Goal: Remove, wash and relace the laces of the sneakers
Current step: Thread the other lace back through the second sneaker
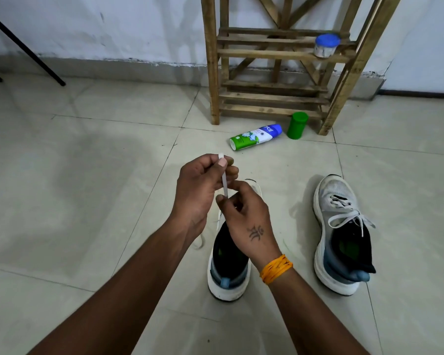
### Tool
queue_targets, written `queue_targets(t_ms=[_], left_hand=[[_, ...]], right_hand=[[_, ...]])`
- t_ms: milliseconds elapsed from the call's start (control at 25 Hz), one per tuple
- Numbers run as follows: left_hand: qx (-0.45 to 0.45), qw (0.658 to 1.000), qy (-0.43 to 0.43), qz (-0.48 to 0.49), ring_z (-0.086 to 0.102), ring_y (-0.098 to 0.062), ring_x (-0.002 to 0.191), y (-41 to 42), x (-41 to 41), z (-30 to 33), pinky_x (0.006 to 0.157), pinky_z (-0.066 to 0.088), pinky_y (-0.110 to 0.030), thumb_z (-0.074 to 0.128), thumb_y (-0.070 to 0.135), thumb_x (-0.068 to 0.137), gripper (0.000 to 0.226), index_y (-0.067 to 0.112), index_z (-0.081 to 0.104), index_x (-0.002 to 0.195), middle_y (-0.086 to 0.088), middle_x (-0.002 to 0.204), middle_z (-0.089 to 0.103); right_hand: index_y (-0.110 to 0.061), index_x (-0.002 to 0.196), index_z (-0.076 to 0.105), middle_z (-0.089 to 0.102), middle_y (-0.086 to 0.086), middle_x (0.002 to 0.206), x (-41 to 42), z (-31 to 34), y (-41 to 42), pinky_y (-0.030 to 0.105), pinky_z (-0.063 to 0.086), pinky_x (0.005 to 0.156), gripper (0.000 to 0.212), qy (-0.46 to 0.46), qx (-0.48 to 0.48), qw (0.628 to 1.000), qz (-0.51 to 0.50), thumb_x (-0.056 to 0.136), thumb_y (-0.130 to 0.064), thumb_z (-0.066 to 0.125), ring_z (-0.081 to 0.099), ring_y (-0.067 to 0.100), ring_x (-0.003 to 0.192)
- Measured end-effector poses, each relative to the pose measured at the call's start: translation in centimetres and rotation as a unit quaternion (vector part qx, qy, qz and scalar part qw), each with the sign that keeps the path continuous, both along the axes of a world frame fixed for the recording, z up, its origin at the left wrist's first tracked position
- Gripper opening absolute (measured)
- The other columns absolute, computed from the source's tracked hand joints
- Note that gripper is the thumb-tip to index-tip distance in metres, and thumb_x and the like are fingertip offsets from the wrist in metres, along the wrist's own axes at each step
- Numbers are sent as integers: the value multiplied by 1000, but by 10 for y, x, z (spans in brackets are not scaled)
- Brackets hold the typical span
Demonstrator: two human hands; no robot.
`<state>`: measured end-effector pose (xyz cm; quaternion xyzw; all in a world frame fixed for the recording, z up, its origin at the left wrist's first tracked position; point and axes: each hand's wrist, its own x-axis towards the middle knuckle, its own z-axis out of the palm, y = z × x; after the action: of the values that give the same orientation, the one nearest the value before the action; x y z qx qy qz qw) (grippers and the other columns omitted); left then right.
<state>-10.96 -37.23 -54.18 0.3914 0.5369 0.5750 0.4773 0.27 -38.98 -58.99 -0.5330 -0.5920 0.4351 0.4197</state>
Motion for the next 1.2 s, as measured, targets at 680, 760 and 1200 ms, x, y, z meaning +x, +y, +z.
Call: queue_targets(t_ms=[680,760,1200], left_hand=[[30,998,57,-1,75,-24,87,8,-10,23,87,61,-35,55,15,105,21,6,74,103,-11,88,77],[25,998,56,-5,75,-23,86,8,-11,22,88,61,-36,55,14,105,21,6,74,102,-12,87,77],[14,998,57,-10,75,-24,87,5,-13,18,92,60,-42,56,15,104,21,5,74,101,-13,87,76]], right_hand=[[-14,87,65,69,5,86,-1,0,12,34,39,62,32,-340,-8,938,71,99,-36,46,65,30,88],[-18,96,64,70,5,90,-1,2,11,34,40,63,22,-362,1,930,68,101,-34,51,64,31,91],[-24,77,63,69,3,66,-13,14,15,39,51,69,25,-163,0,984,75,99,-34,55,65,21,70]])
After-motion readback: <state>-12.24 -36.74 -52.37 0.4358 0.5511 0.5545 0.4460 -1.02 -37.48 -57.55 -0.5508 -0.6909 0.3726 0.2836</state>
